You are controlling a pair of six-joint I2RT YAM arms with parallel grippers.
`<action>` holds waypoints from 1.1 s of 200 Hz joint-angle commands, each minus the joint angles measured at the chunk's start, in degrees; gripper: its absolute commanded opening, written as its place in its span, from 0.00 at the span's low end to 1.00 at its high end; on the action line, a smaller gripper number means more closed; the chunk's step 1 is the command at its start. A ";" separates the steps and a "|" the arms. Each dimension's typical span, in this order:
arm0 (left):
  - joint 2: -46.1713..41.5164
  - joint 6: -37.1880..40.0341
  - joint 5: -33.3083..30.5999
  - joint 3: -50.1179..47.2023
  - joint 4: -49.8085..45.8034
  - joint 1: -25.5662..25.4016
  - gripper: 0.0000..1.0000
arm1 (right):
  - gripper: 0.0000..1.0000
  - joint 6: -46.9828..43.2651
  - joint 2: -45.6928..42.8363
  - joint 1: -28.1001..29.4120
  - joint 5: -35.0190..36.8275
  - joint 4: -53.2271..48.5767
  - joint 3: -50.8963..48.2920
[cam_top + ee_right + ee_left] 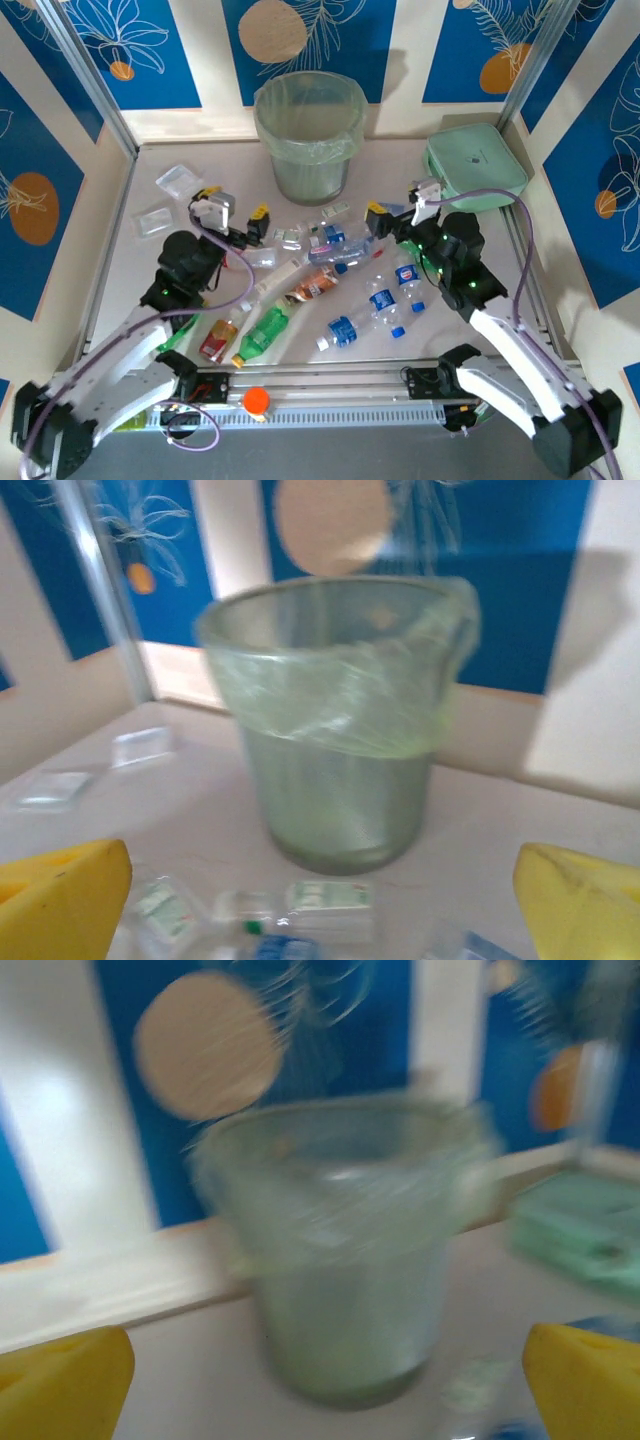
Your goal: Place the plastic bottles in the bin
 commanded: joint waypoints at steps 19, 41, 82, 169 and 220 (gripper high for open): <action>-1.36 -17.04 -1.56 17.83 -47.90 -10.60 0.99 | 0.99 16.92 1.25 2.90 8.44 -44.07 20.67; -1.48 -24.01 2.13 20.21 -53.07 -9.77 0.99 | 0.99 23.80 1.19 -7.11 -13.01 -46.33 18.77; 1.18 -34.64 11.53 16.32 -49.74 -4.88 0.99 | 0.99 26.30 -4.19 2.29 -4.57 -40.36 14.20; 11.98 -30.91 11.87 25.00 -65.44 -4.88 0.99 | 0.90 40.84 16.10 -6.68 -15.09 -32.11 10.57; 14.48 -26.53 14.23 20.83 -60.32 -4.88 0.99 | 0.87 36.14 21.19 -9.47 -21.57 -28.66 6.84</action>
